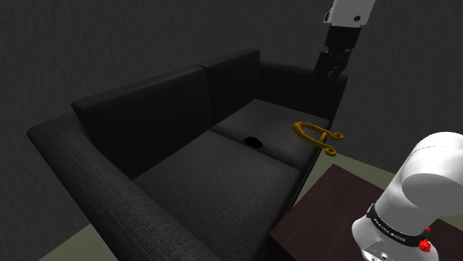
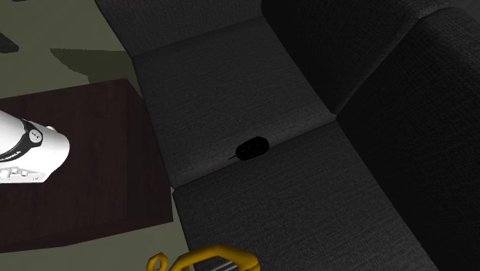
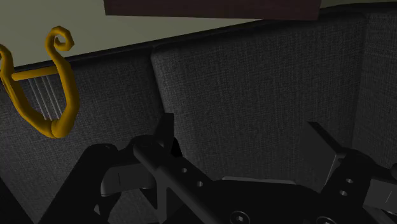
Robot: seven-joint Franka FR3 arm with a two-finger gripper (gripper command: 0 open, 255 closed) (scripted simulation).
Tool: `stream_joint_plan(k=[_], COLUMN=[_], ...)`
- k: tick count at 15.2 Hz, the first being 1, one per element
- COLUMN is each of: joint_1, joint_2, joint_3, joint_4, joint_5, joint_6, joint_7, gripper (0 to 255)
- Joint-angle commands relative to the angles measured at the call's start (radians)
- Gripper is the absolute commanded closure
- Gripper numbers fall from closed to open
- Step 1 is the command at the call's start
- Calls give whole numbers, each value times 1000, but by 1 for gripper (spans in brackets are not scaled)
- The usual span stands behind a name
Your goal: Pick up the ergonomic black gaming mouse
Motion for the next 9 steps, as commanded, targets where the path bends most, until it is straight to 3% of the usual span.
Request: stream_joint_plan(k=[1,9], joint_1=[0,-1], joint_2=[0,205], joint_3=[0,-48], joint_4=[0,-69], joint_5=[0,-2], joint_6=[0,261], joint_7=[0,-52], gripper=[0,0])
